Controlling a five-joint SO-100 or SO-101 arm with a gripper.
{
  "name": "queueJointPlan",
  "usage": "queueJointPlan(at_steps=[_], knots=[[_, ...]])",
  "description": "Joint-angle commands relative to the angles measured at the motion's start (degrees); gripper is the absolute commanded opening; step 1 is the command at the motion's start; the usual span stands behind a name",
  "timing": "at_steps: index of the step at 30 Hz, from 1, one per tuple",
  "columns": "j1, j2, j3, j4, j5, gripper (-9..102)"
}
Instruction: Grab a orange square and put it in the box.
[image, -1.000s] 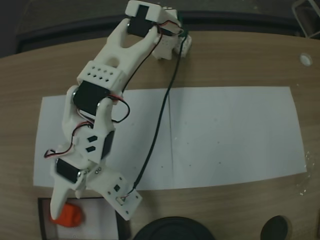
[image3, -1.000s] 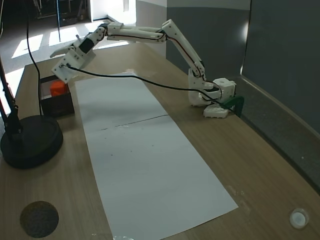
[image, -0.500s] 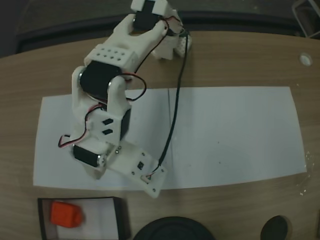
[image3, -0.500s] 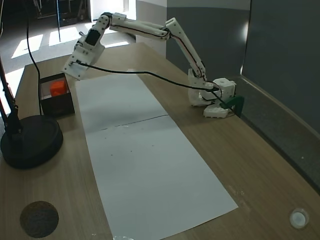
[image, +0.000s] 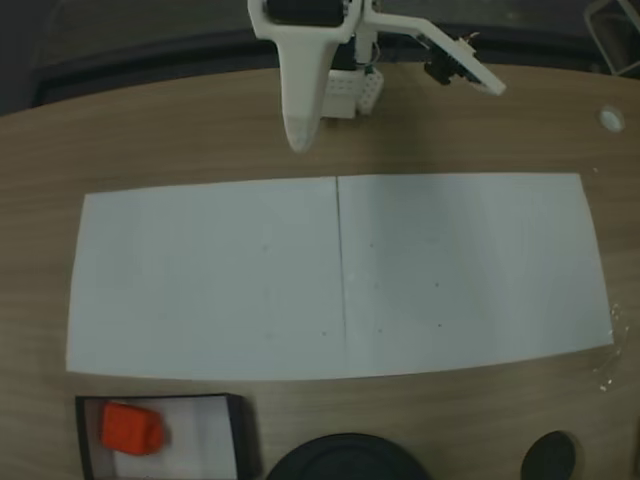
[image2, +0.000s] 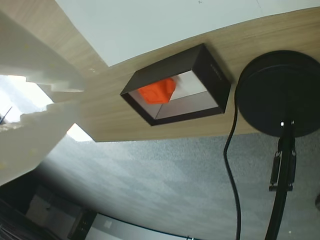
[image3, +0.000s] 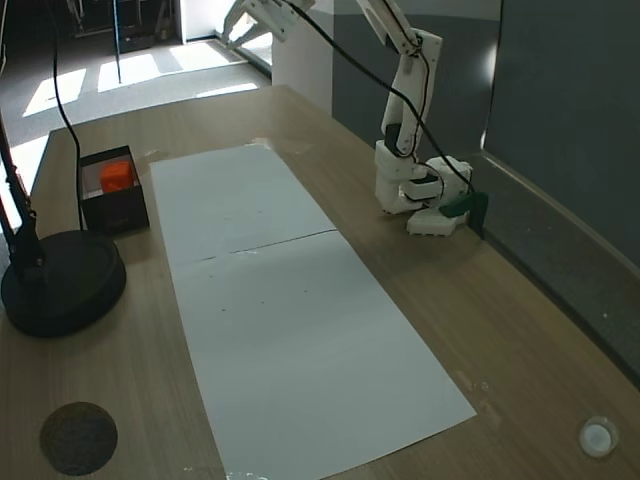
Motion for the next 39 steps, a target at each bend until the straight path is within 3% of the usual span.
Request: queueJointPlan(at_steps=[1,8,22,32,39], knots=[[-0.79,14.59,8.17,0.09,-0.18,0],[-0.79,44.12,37.62,-1.76,-0.26,0],[-0.88,89.03,86.48,-22.94,-4.75,0],[-0.88,90.44,108.98,-29.97,-4.22,0],[-0.88,90.44,123.05,-29.36,5.10,0]])
